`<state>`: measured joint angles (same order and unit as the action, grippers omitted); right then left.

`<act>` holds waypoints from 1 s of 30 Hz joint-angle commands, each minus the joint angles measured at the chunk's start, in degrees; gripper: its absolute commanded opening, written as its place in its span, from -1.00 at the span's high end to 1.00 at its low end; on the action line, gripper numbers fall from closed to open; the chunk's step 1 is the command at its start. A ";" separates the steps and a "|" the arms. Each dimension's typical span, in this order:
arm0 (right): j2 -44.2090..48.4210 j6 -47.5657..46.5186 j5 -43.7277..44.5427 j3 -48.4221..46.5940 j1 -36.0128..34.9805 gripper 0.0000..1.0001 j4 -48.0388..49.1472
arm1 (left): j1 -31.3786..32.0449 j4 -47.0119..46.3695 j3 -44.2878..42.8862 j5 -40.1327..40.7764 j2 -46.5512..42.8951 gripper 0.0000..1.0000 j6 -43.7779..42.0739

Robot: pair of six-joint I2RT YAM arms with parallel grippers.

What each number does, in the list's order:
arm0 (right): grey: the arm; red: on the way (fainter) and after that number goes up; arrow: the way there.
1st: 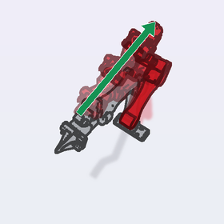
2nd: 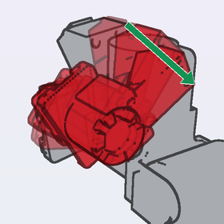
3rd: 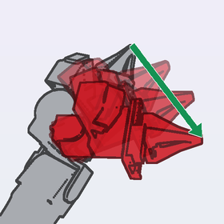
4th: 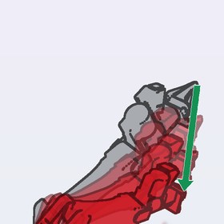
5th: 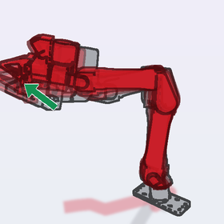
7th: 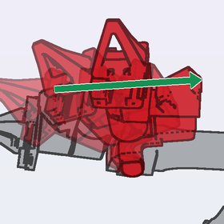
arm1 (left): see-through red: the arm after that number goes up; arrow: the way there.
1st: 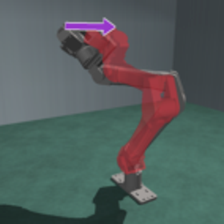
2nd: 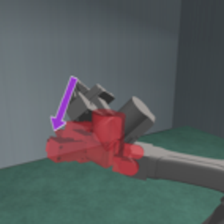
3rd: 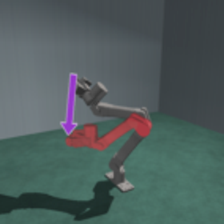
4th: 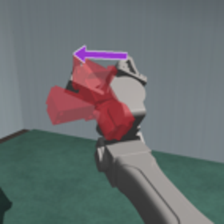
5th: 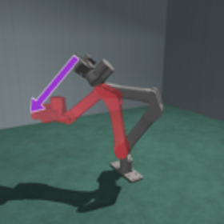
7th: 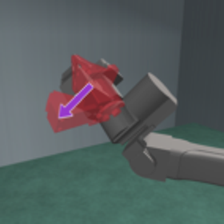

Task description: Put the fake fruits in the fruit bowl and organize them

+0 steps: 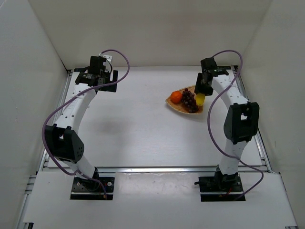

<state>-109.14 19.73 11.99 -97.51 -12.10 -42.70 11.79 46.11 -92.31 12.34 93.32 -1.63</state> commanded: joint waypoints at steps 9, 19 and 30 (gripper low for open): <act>-9.69 -5.93 -1.00 -4.27 1.81 0.44 -0.90 | 0.07 0.39 0.73 -0.56 -1.47 -0.99 0.05; -8.02 -7.60 -1.00 -3.12 1.81 -0.42 -0.90 | 0.07 0.91 0.73 -0.56 0.20 -0.99 0.05; 1.90 -5.41 -3.29 -2.16 1.81 -0.63 -0.90 | 0.07 1.44 0.20 -0.03 1.25 -0.99 0.05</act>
<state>-114.69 13.34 8.82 -99.55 -10.48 -43.53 11.79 47.05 -92.16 12.21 95.42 -1.65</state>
